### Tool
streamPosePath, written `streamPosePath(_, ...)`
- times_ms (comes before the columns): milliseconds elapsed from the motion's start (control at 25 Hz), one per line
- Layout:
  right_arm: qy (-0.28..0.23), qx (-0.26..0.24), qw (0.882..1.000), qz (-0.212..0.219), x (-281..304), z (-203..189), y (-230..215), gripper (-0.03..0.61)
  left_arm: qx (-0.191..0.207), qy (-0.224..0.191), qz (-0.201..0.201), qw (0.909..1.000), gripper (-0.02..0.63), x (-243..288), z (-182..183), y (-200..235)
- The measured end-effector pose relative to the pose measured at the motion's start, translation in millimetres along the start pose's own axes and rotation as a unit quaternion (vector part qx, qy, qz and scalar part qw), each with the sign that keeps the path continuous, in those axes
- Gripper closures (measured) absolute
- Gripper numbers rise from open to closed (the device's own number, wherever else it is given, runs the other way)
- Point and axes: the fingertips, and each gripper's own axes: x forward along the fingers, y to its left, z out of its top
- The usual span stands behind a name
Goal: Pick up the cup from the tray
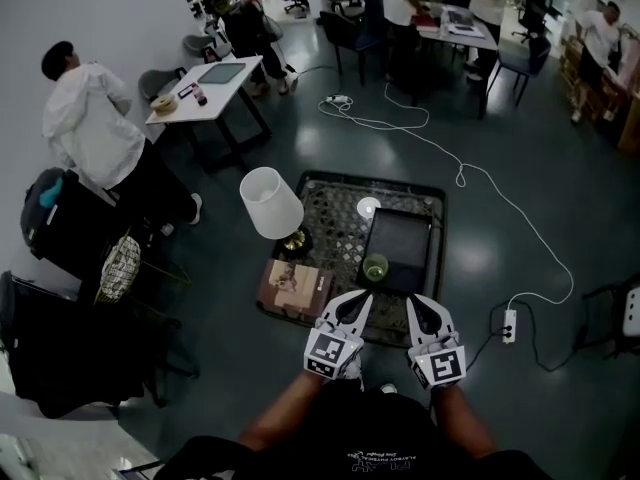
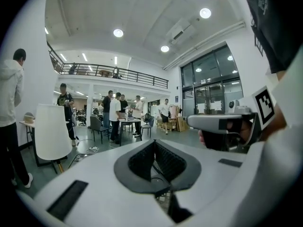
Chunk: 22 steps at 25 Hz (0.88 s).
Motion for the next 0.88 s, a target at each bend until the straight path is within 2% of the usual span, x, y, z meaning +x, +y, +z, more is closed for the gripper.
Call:
streamPosePath(360,0.020,-0.010,0.999,-0.039,37,-12,-1,0.571,-0.018,0.014,-0.039,0.9990,0.603,12,-20,35)
streamPosePath(560,0.026,-0.007,0.999,-0.042,45,-15,5,0.571,-0.022,0.017,-0.052,0.9983,0.603,19,-30,39)
streamPosePath(720,0.033,-0.012,0.999,-0.036,51,-25,6,0.571,-0.056,0.011,-0.064,0.9963,0.603,27,-36,41)
streamPosePath(880,0.043,-0.004,0.999,-0.033,58,-29,2,0.571,-0.052,0.012,-0.058,0.9969,0.603,35,-40,45)
